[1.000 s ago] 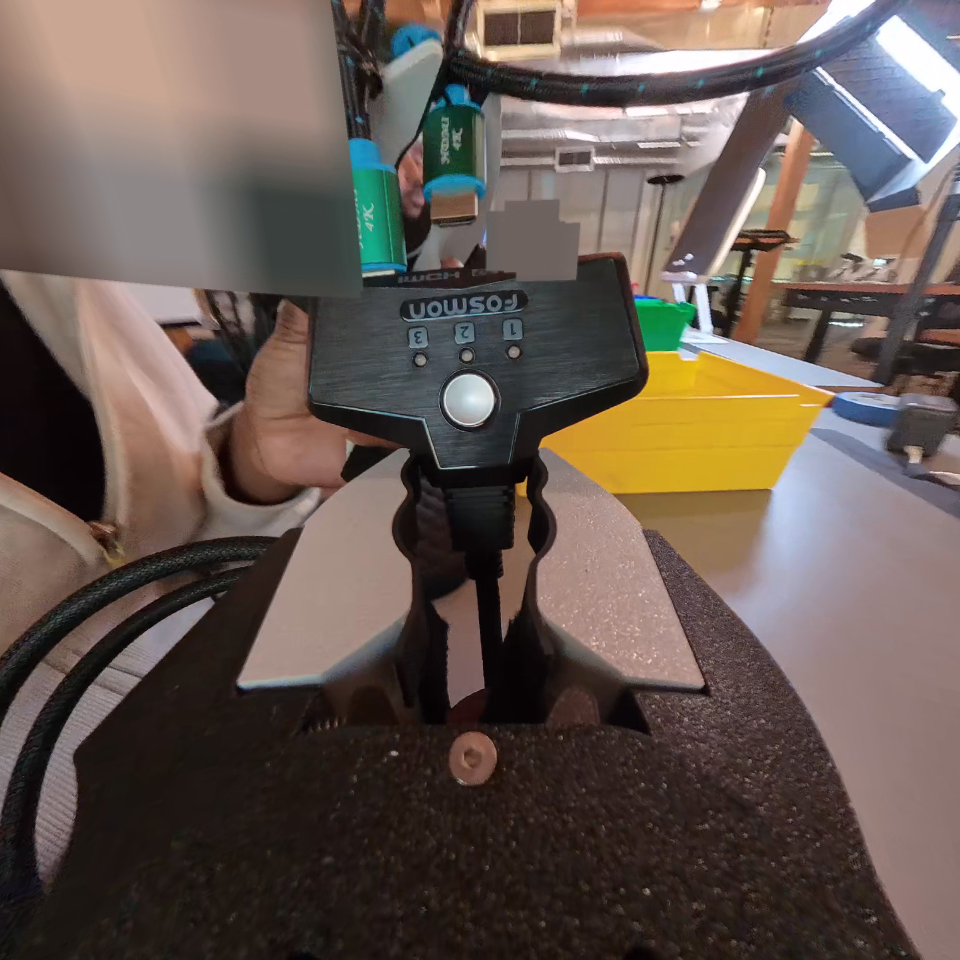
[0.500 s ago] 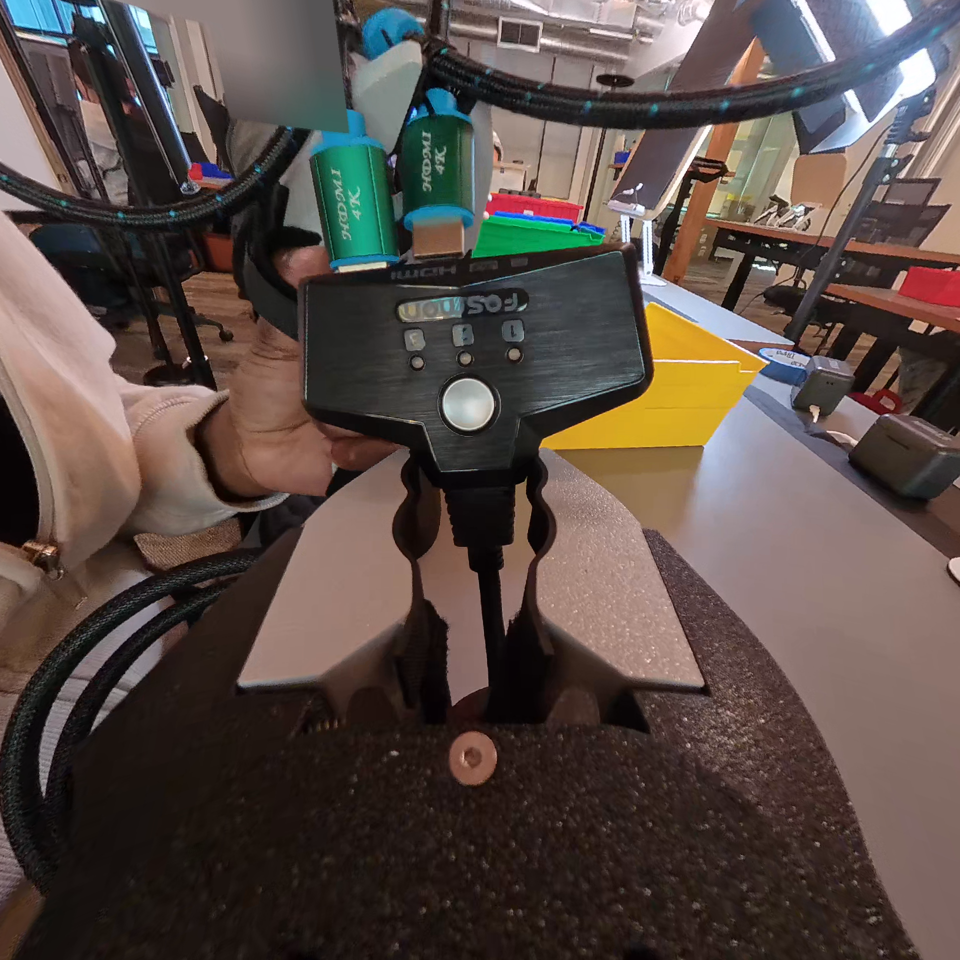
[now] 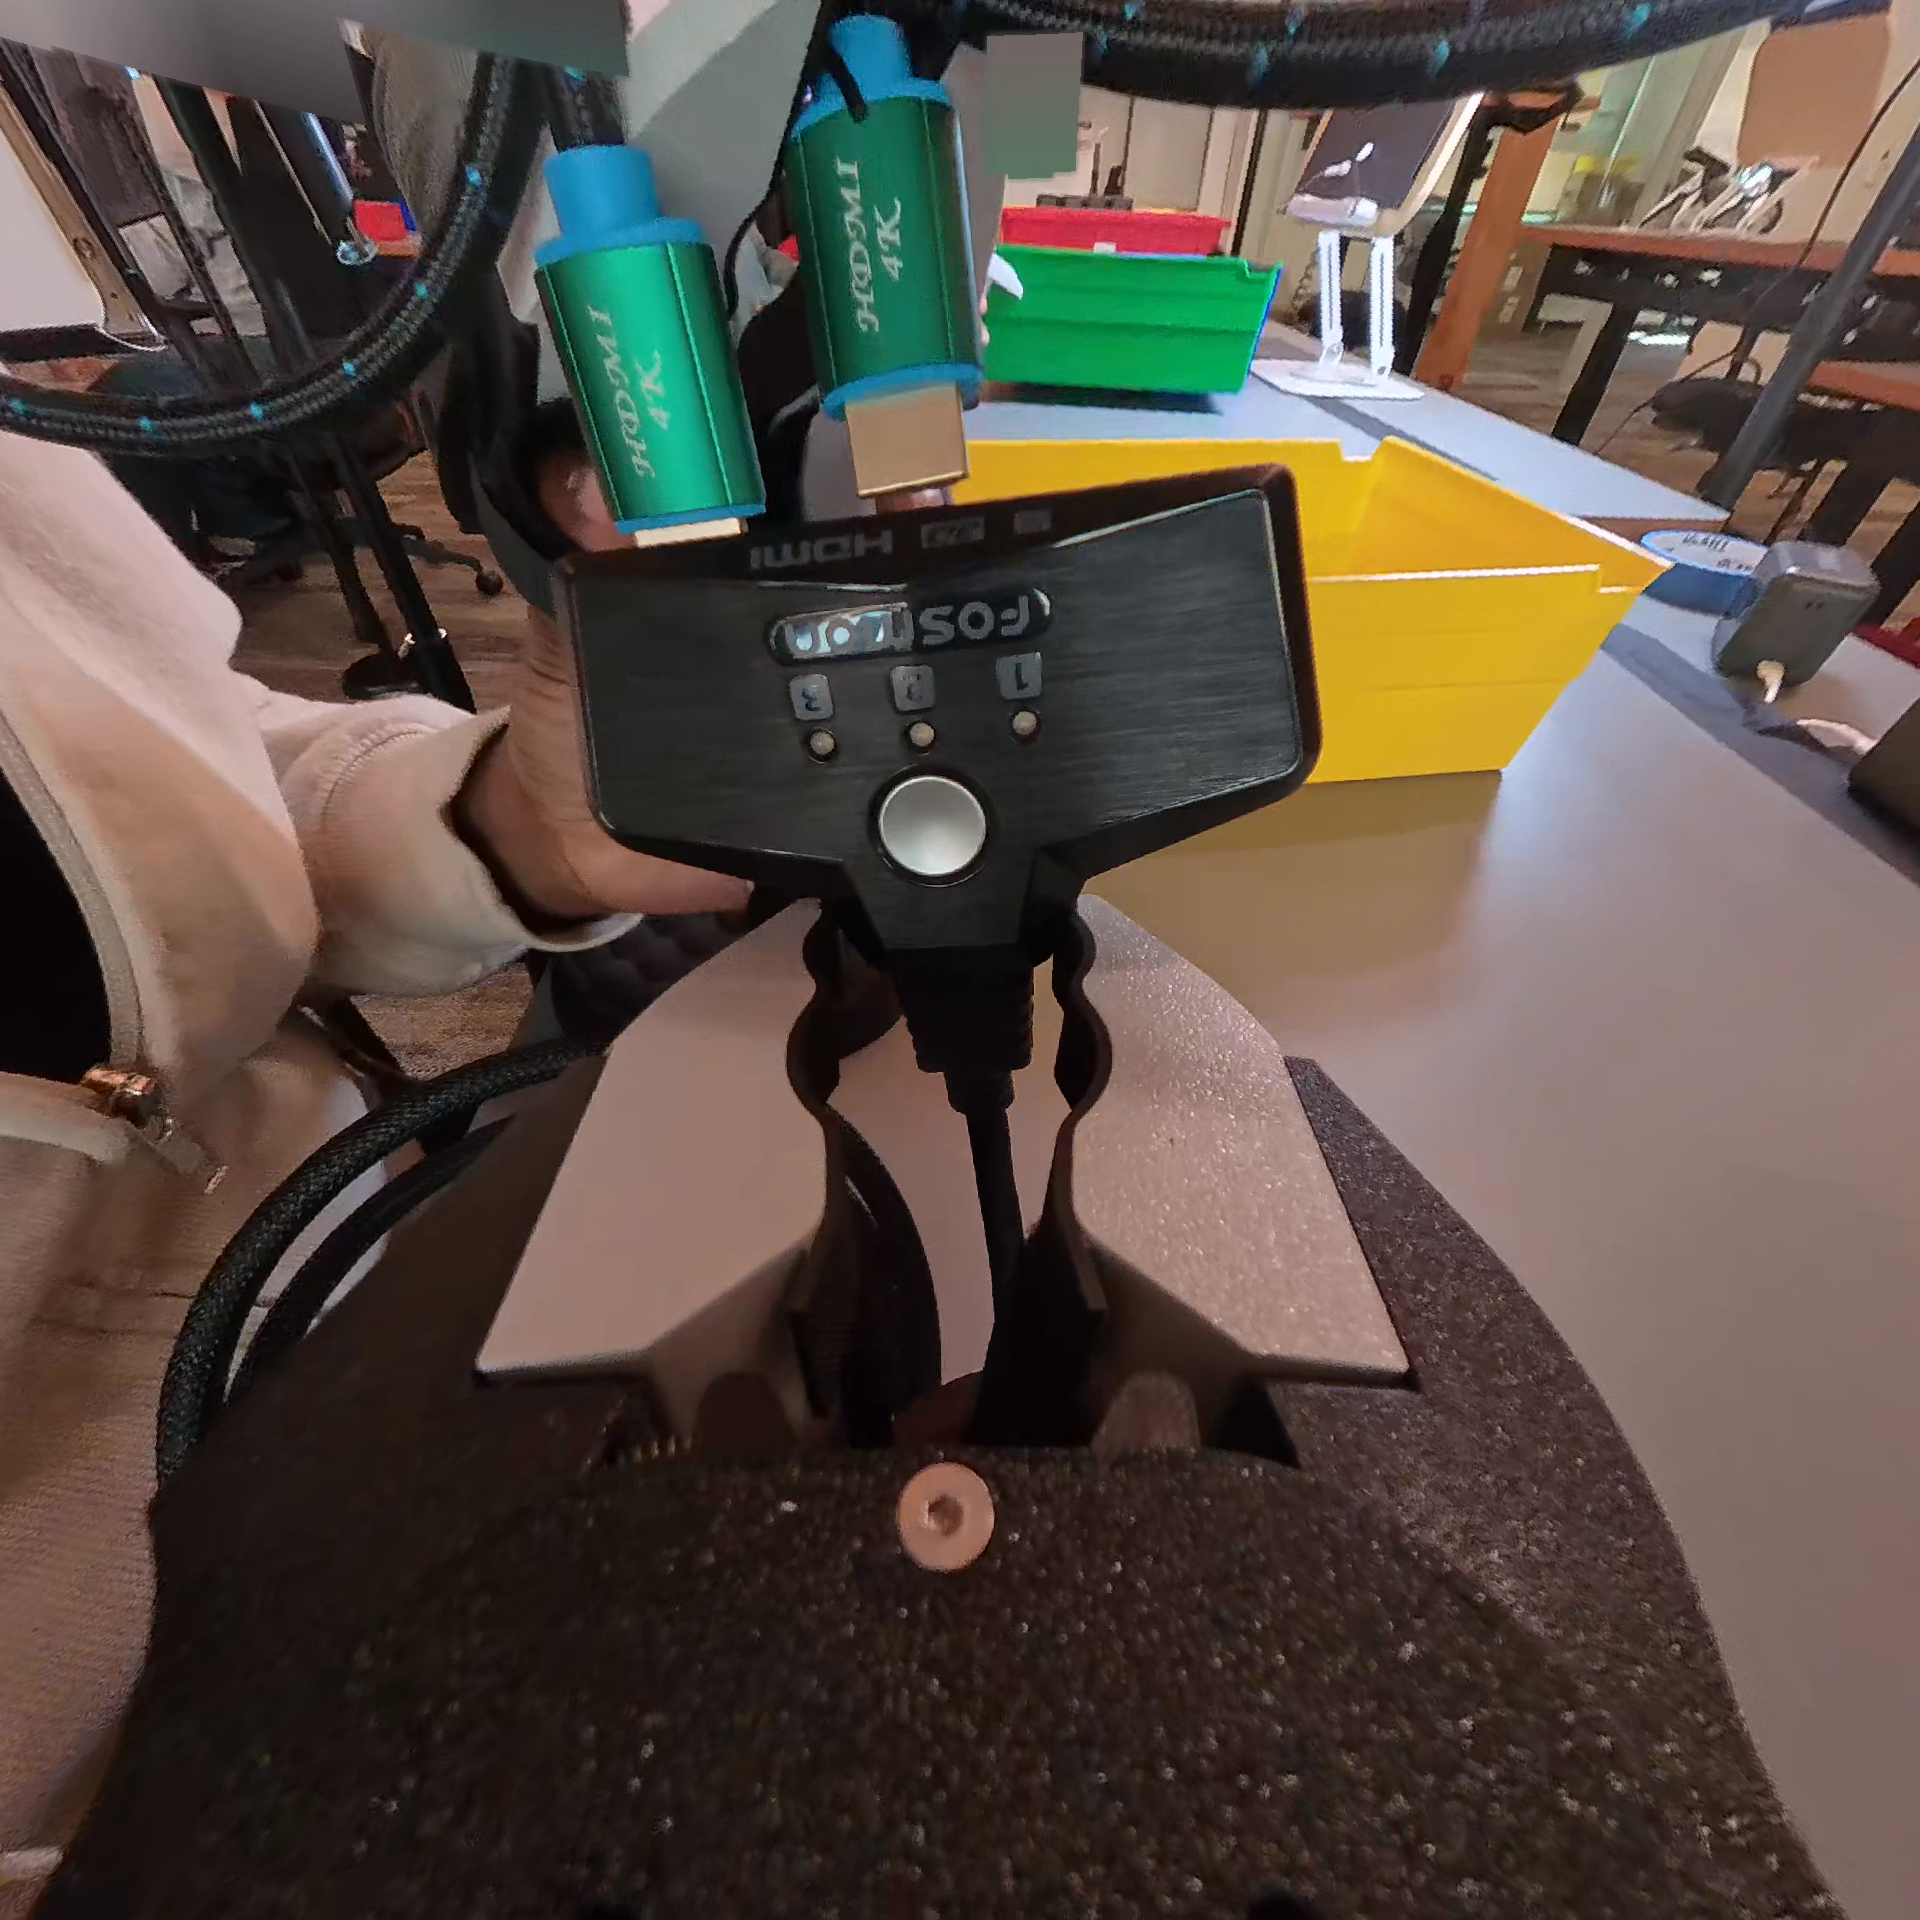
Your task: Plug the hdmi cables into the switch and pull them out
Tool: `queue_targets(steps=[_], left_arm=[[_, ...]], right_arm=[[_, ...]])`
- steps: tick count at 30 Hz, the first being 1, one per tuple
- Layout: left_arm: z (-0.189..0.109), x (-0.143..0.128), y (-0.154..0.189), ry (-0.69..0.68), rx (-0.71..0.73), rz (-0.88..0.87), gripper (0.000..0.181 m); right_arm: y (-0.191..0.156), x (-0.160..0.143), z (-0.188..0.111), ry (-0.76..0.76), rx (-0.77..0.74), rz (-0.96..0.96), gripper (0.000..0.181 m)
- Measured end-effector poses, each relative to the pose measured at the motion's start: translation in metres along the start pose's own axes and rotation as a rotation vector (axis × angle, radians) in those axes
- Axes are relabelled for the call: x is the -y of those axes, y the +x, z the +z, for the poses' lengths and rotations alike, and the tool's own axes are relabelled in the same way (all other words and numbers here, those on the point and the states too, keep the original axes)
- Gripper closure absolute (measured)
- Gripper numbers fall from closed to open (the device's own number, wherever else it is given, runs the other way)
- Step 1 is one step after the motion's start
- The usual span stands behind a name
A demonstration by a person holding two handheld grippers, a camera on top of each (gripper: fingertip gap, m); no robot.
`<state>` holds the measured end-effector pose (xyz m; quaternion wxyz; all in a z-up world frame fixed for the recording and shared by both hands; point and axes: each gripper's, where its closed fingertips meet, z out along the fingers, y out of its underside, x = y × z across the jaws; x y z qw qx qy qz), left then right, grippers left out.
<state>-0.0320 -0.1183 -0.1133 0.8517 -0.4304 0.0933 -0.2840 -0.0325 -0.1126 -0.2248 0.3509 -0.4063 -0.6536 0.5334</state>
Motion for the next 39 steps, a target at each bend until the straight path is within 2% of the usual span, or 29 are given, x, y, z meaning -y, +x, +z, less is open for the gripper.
queue_targets(steps=[1,5,9,12,14,18,21,26,32,36,39], left_arm=[[-0.002,-0.001,-0.002,-0.014,0.003,0.005,0.168],[-0.013,-0.014,-0.011,-0.107,0.040,0.055,0.168],[-0.025,0.003,-0.025,0.055,0.054,-0.156,0.168],[-0.029,-0.007,-0.032,0.030,0.063,-0.244,0.168],[-0.030,-0.015,-0.029,0.004,0.074,-0.224,0.168],[-0.037,-0.012,-0.034,0.005,0.130,-0.132,0.168],[-0.038,-0.012,-0.034,-0.014,0.127,-0.125,0.168],[-0.041,-0.020,-0.036,-0.086,0.134,-0.269,0.168],[-0.049,-0.021,-0.041,-0.123,0.199,-0.220,0.168],[-0.047,-0.022,-0.040,-0.098,0.210,-0.399,0.169],[-0.049,-0.027,-0.043,-0.140,0.250,-0.324,0.169]], right_arm=[[-0.001,-0.002,0.001,-0.011,0.009,0.014,0.141],[-0.002,-0.010,0.004,-0.061,0.050,0.096,0.141],[-0.005,-0.021,0.008,-0.129,0.079,0.119,0.141],[-0.008,-0.029,0.013,-0.189,0.079,0.099,0.141],[-0.009,-0.029,0.016,-0.191,0.080,0.109,0.141],[-0.009,-0.030,0.018,-0.179,0.087,0.137,0.141],[-0.010,-0.032,0.020,-0.192,0.092,0.133,0.141],[-0.008,-0.033,0.019,-0.172,0.101,0.196,0.142],[-0.007,-0.035,0.023,-0.168,0.090,0.219,0.142],[-0.007,-0.037,0.026,-0.170,0.089,0.235,0.142],[-0.004,-0.040,0.025,-0.180,0.069,0.231,0.142]])
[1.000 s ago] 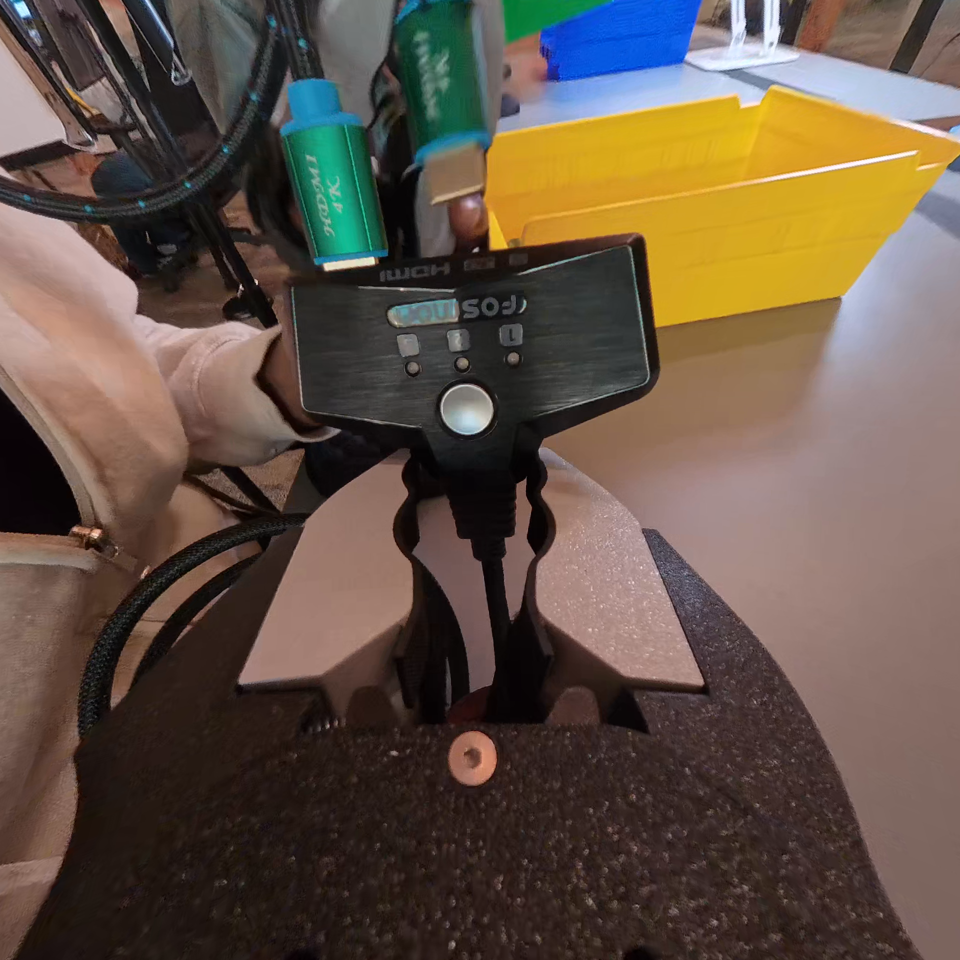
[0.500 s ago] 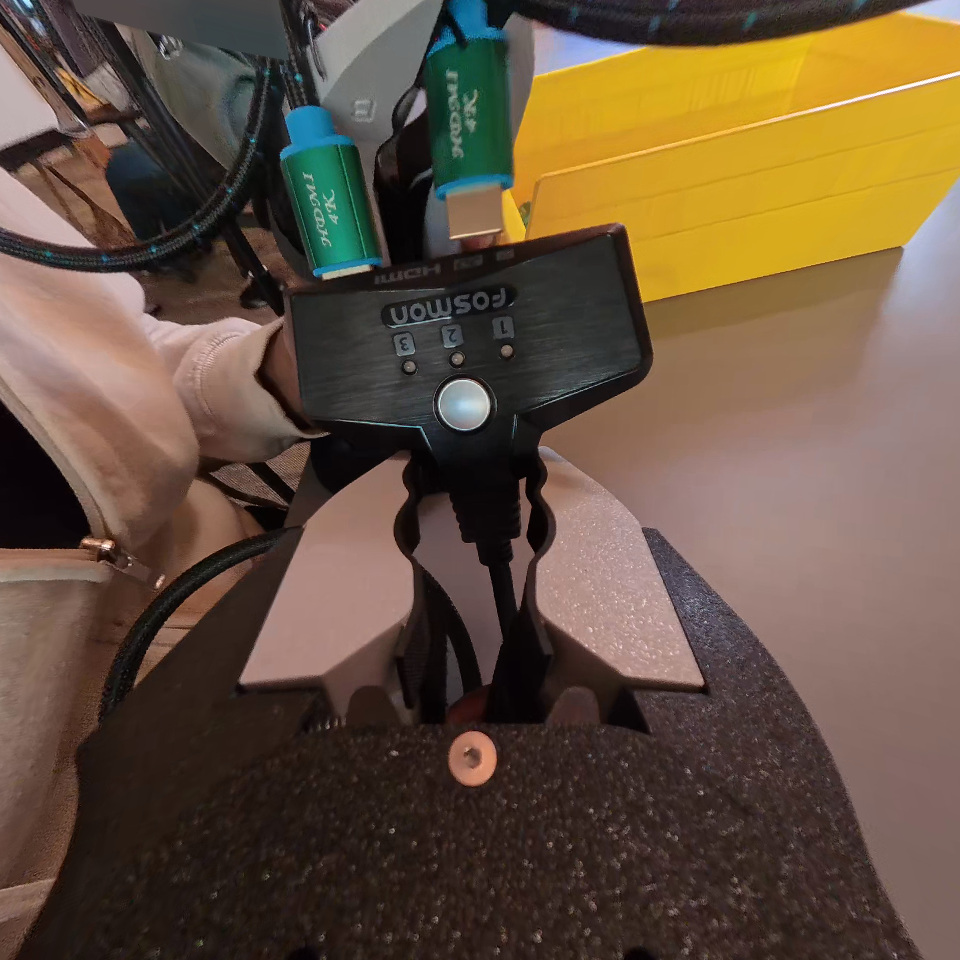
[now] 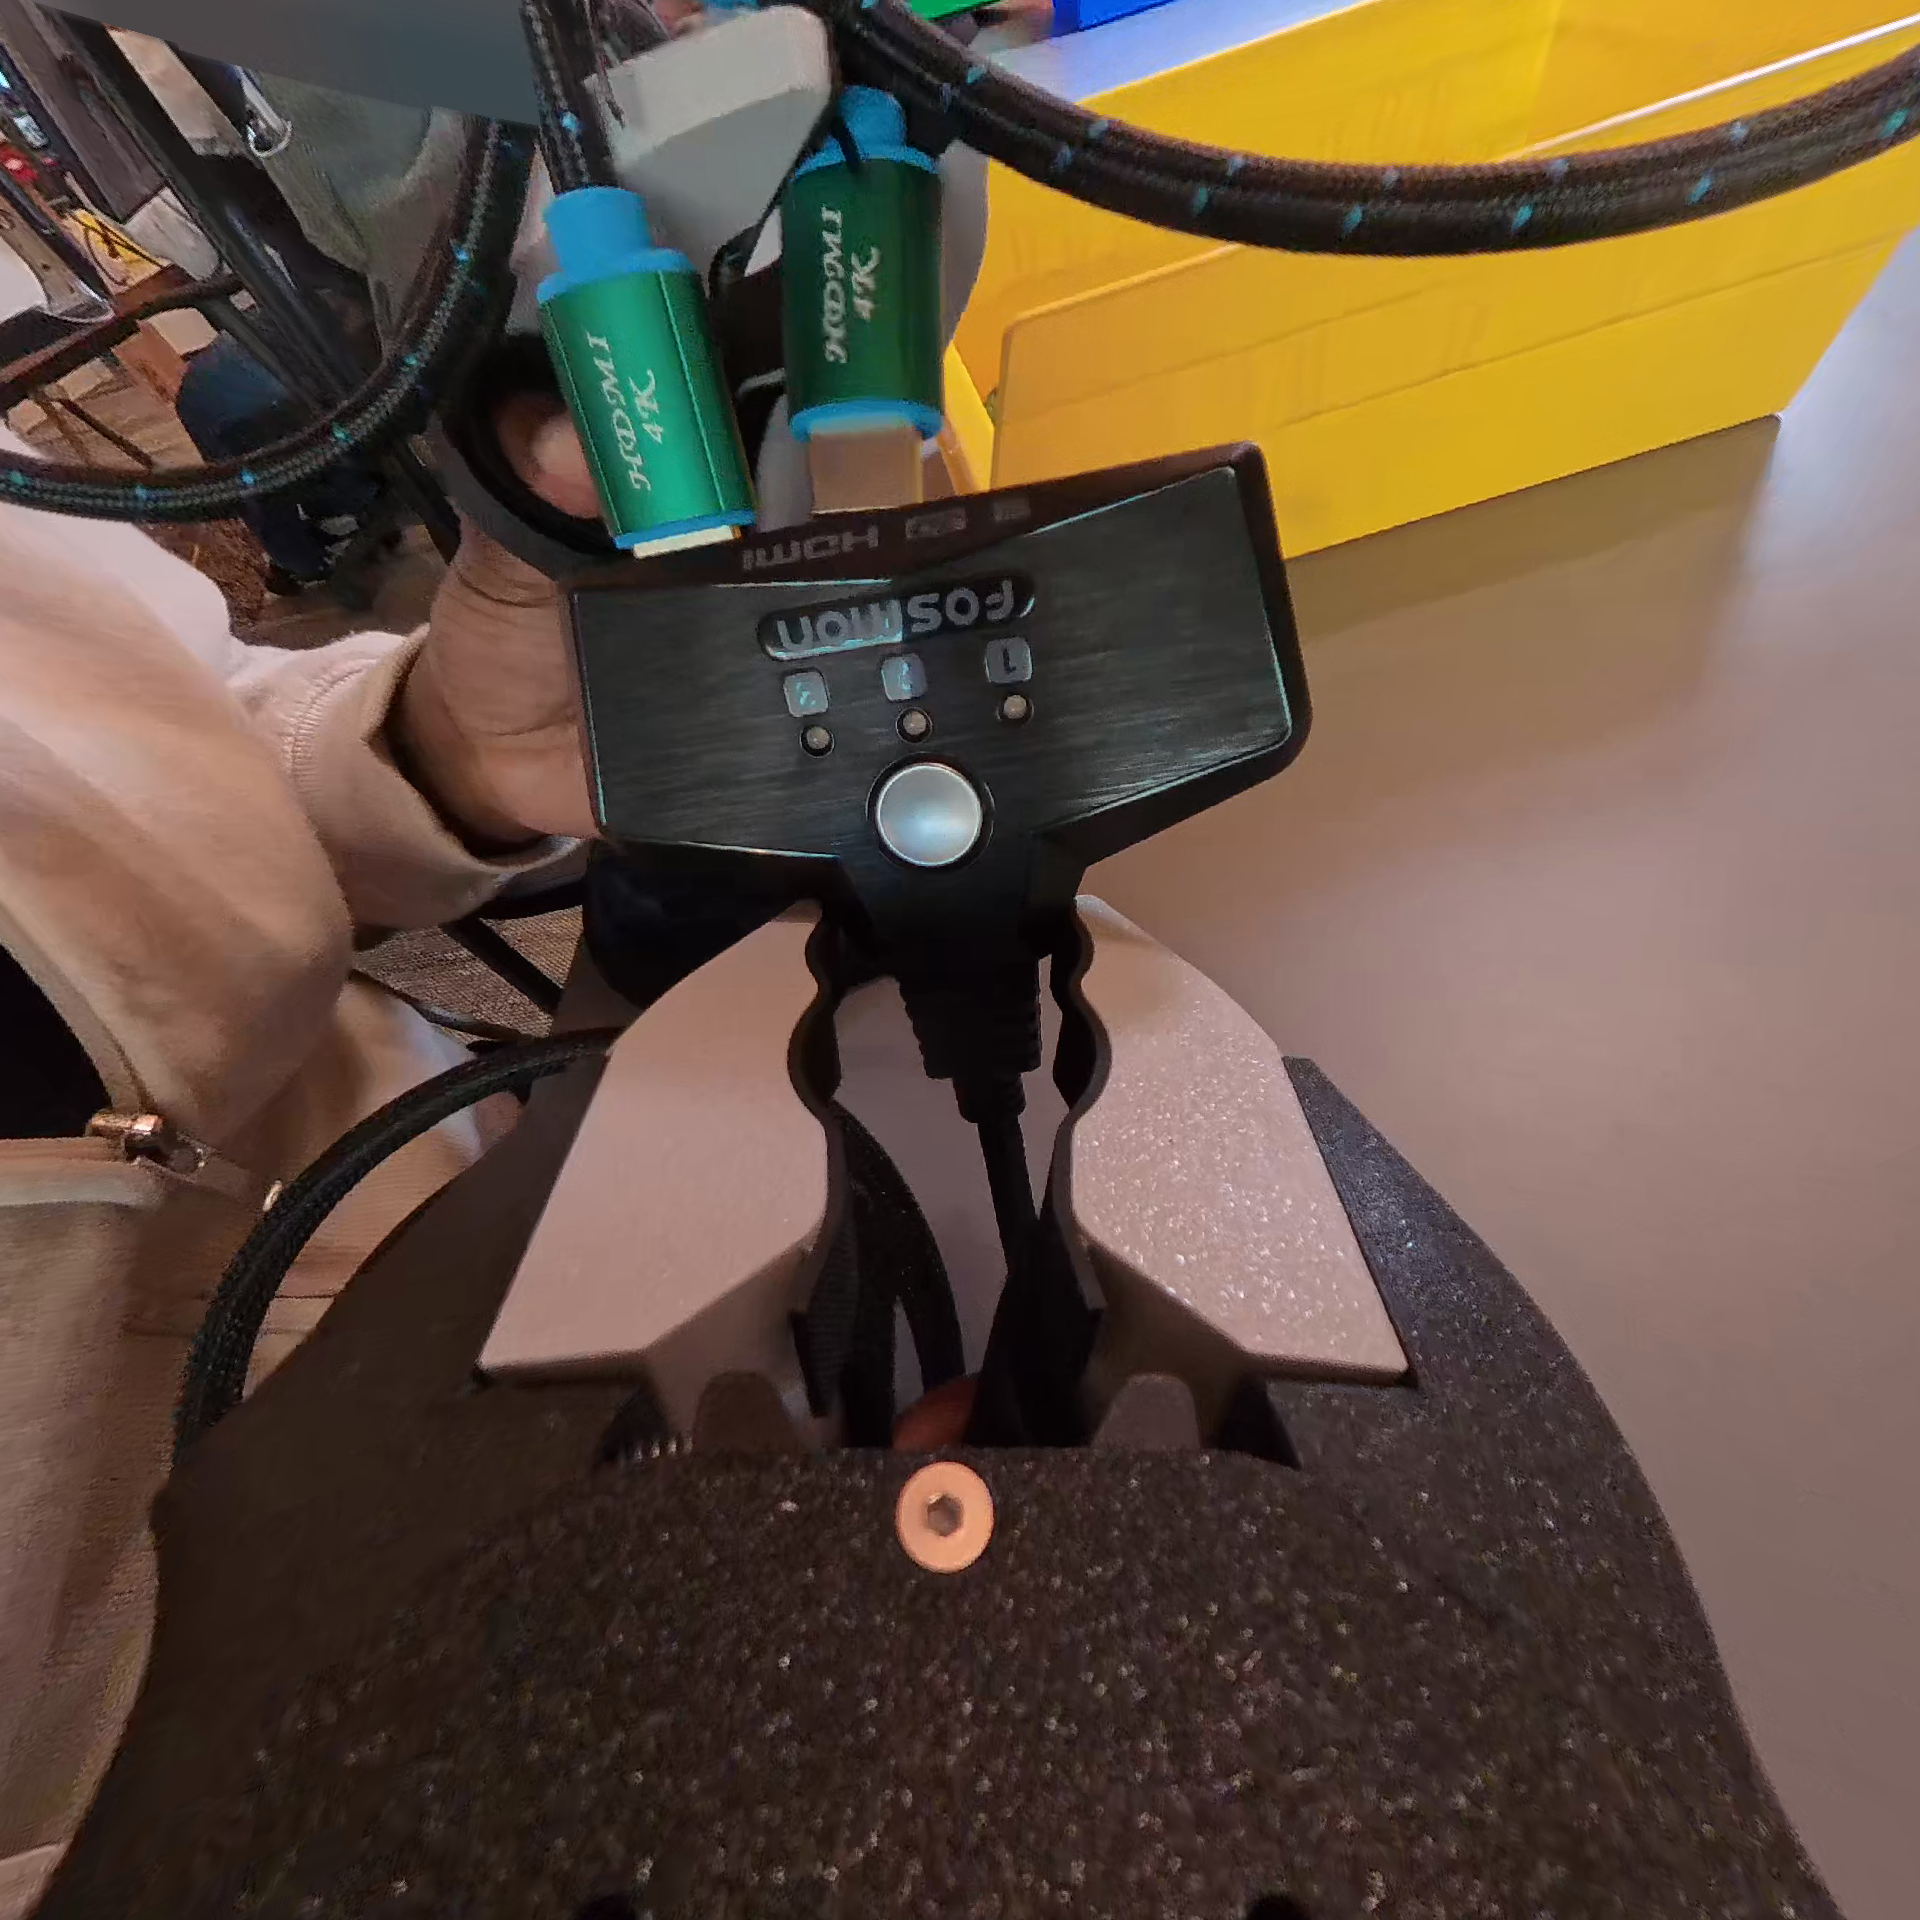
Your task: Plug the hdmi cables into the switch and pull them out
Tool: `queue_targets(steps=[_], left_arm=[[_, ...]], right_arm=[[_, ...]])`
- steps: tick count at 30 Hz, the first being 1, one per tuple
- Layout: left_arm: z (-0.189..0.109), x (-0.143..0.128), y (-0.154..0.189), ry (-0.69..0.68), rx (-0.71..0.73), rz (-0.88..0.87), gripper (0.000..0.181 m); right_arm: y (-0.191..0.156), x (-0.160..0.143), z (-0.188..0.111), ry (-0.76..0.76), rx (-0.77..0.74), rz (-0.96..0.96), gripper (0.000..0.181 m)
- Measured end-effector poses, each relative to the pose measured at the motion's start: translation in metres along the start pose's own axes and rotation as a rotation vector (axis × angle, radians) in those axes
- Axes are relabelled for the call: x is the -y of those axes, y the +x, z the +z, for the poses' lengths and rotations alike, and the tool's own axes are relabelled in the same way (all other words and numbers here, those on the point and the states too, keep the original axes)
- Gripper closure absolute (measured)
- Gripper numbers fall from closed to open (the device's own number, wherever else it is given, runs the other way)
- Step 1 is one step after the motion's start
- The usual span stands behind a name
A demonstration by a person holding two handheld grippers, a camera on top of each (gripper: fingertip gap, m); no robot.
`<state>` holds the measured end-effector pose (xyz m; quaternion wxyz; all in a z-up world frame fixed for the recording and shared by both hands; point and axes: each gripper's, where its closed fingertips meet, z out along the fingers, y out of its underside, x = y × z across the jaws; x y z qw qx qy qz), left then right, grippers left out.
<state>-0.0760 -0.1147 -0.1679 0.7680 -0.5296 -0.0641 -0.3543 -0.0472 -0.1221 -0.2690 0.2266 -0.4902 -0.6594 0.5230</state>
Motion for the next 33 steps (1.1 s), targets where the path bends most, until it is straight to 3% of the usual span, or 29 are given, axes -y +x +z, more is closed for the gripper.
queue_targets(steps=[5,12,16,19,22,28,33], left_arm=[[0.001,0.000,0.004,0.003,0.005,0.135,0.168],[-0.005,-0.005,-0.001,-0.106,0.004,0.337,0.168],[-0.009,-0.005,-0.004,-0.051,-0.019,0.150,0.168],[-0.012,-0.005,-0.008,-0.020,-0.007,0.113,0.168],[-0.013,-0.009,-0.010,-0.017,-0.007,0.085,0.168],[-0.013,-0.010,-0.007,-0.037,-0.009,0.149,0.168],[-0.012,-0.008,-0.002,-0.020,0.003,0.207,0.168]], right_arm=[[0.001,0.000,0.001,-0.014,-0.020,-0.022,0.142],[0.003,-0.007,0.004,-0.044,-0.017,-0.011,0.141],[0.005,-0.007,0.009,-0.047,-0.040,-0.053,0.140],[0.003,-0.008,0.013,-0.045,-0.028,-0.072,0.139],[0.002,-0.011,0.019,-0.057,-0.029,-0.114,0.125],[0.016,-0.010,0.020,-0.131,-0.210,-0.326,0.132],[0.014,-0.009,0.018,-0.138,-0.208,-0.254,0.138]])
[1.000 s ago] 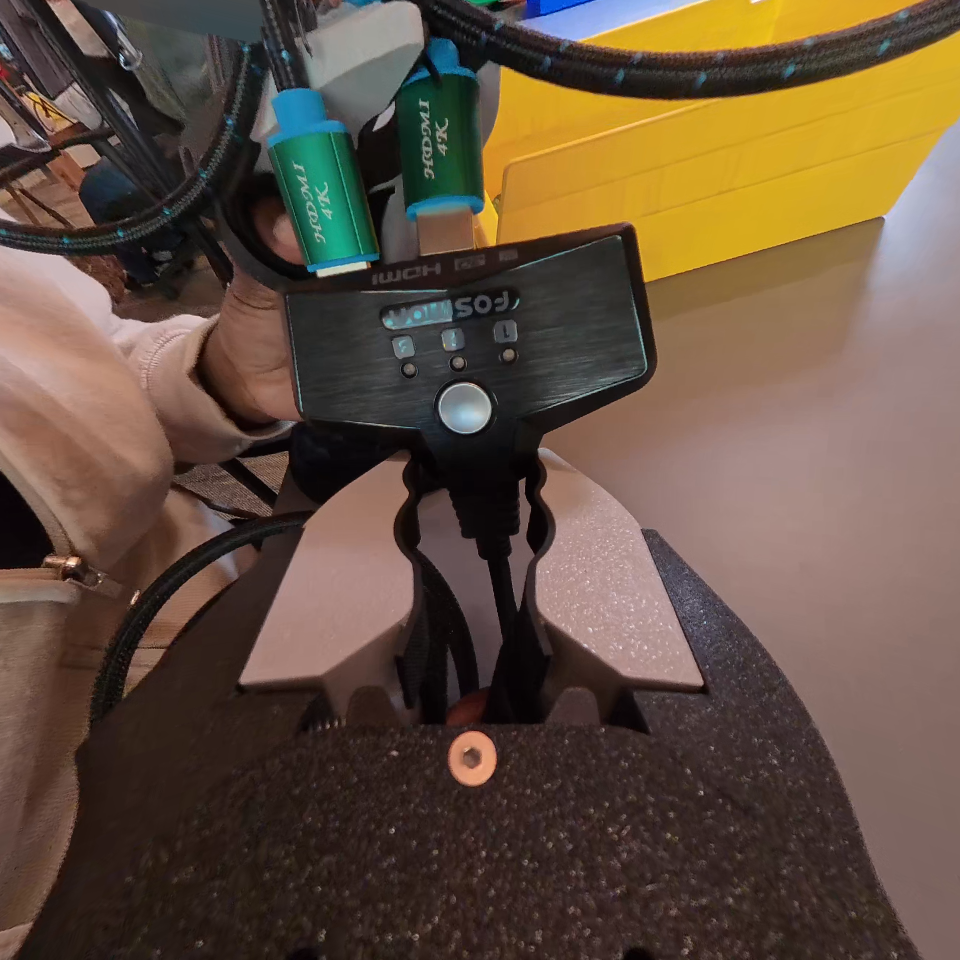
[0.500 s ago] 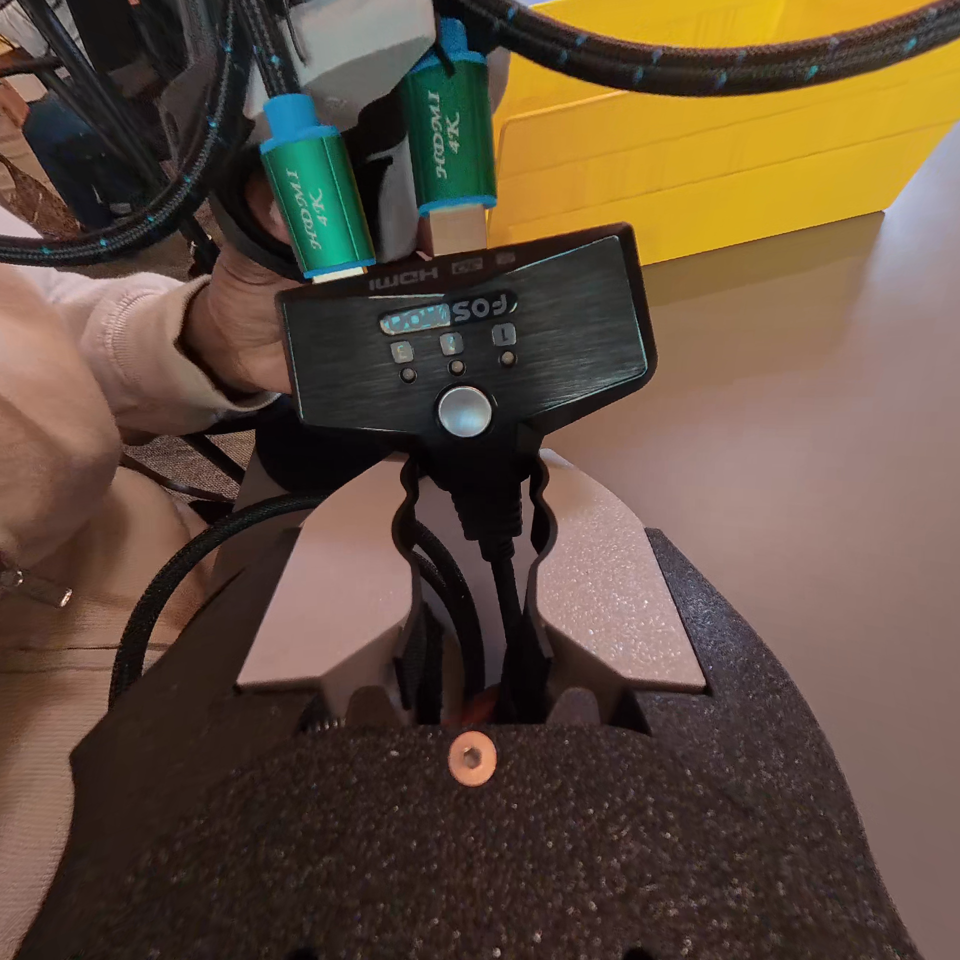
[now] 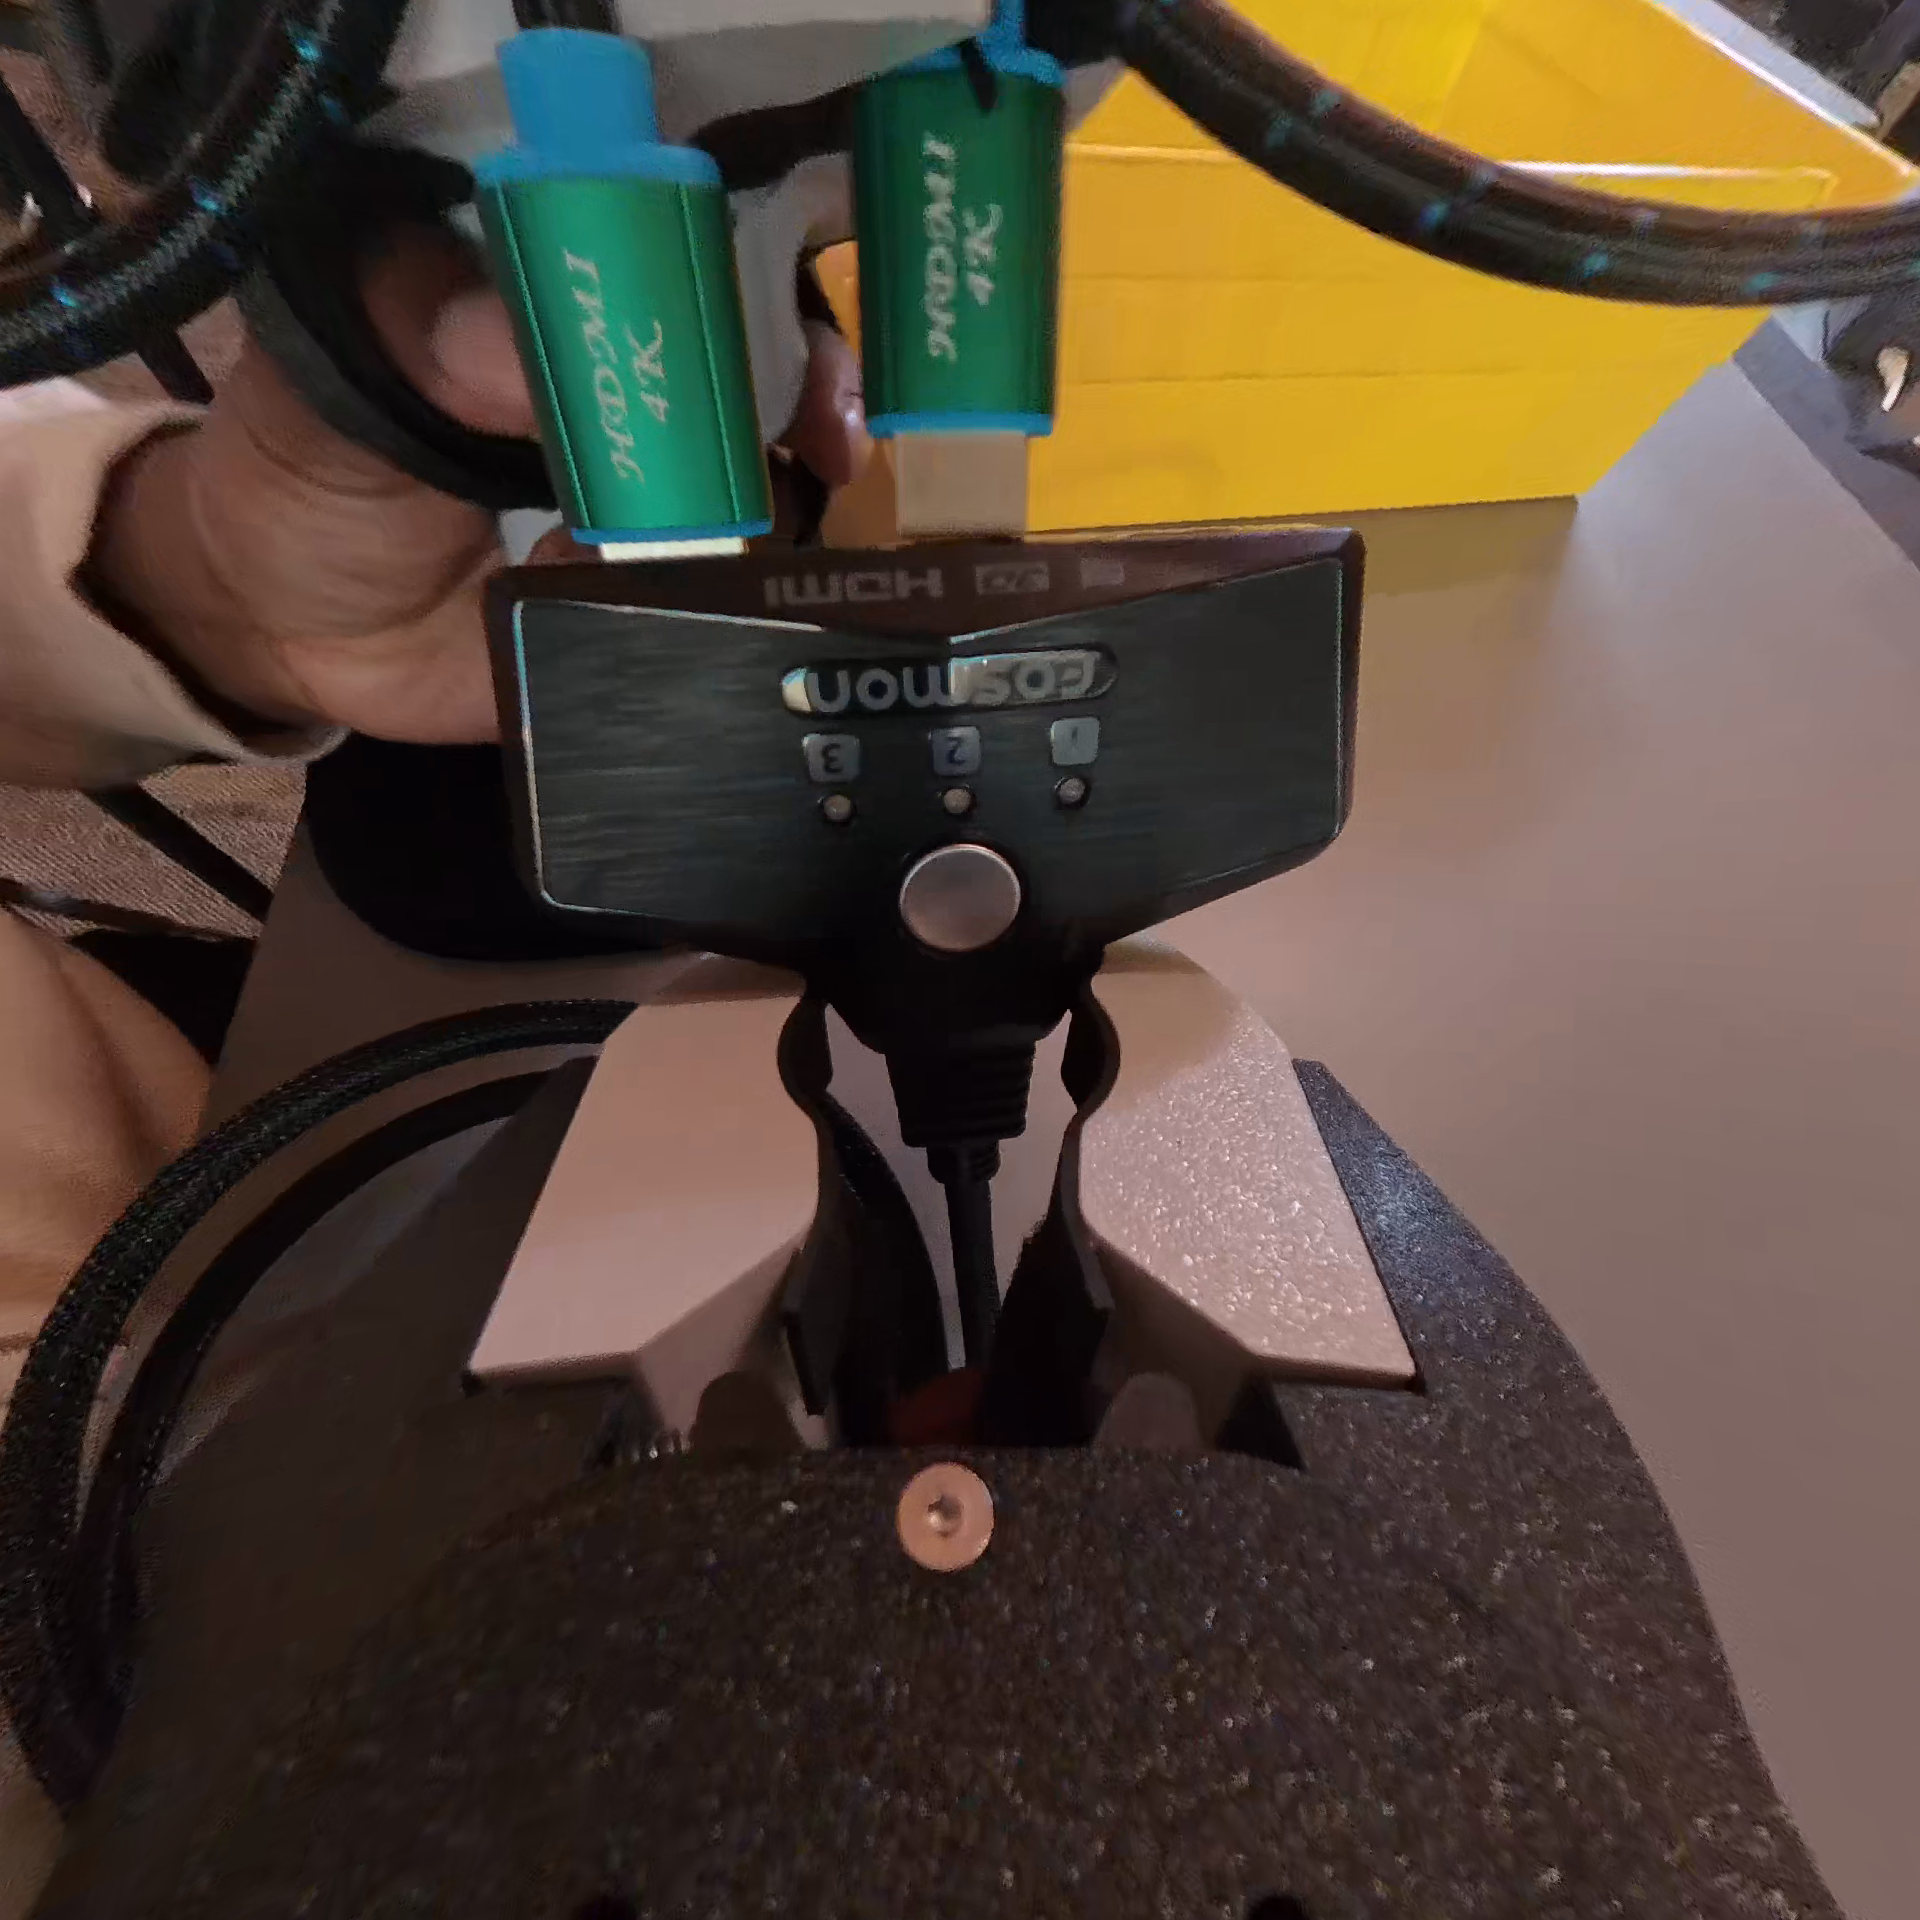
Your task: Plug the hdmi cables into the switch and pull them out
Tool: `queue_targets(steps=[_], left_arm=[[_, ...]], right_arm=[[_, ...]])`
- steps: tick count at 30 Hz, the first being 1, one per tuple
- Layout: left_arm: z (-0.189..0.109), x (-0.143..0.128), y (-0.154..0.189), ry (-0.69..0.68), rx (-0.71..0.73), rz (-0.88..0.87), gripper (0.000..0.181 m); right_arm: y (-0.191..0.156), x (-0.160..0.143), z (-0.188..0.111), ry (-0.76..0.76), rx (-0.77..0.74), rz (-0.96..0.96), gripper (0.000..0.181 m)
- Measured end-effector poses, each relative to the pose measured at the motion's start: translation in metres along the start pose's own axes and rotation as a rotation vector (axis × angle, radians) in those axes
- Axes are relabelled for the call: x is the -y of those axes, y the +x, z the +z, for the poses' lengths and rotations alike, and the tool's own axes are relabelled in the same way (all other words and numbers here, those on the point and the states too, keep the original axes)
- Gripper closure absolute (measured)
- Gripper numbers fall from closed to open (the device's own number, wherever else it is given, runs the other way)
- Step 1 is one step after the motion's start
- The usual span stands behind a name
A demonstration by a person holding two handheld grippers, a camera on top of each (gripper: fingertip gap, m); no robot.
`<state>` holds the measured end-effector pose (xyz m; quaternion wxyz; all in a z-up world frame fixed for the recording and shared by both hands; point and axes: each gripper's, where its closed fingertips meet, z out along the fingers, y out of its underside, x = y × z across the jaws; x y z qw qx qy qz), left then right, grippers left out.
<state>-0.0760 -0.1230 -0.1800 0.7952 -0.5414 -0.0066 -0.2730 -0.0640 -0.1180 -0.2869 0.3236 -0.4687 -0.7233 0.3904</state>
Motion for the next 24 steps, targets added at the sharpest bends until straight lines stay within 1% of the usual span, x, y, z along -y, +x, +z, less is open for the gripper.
queue_targets(steps=[2,5,7,9,11,12,14,16,20,24], left_arm=[[0.002,-0.001,-0.002,-0.025,0.044,0.022,0.168],[0.005,0.002,0.006,-0.026,0.034,0.022,0.168],[0.007,0.008,0.010,0.028,0.002,-0.064,0.168],[0.006,0.016,0.009,0.103,-0.047,-0.210,0.168],[0.004,0.018,0.002,0.154,-0.056,-0.321,0.169],[0.003,0.017,-0.001,0.170,-0.045,-0.338,0.169],[0.003,0.012,-0.003,0.162,-0.032,-0.336,0.169],[0.003,0.009,-0.002,0.127,-0.020,-0.283,0.169],[0.000,0.017,-0.001,0.118,0.011,-0.165,0.169],[0.001,0.013,0.004,0.093,-0.014,-0.156,0.168]], right_arm=[[0.005,-0.002,0.000,-0.023,-0.023,0.021,0.138],[0.005,0.000,0.000,-0.054,-0.056,-0.023,0.139],[-0.002,0.006,0.002,-0.022,0.001,0.008,0.139],[-0.006,0.011,0.003,0.004,0.042,0.043,0.139],[-0.008,0.011,0.004,0.013,0.055,0.045,0.139],[-0.010,0.011,0.004,0.018,0.061,0.033,0.139],[-0.012,0.010,0.005,0.006,0.057,0.012,0.139],[-0.012,0.011,0.005,0.013,0.061,0.019,0.139],[-0.007,0.013,0.002,0.043,0.057,0.073,0.139],[-0.009,0.014,0.003,0.050,0.073,0.080,0.139]])
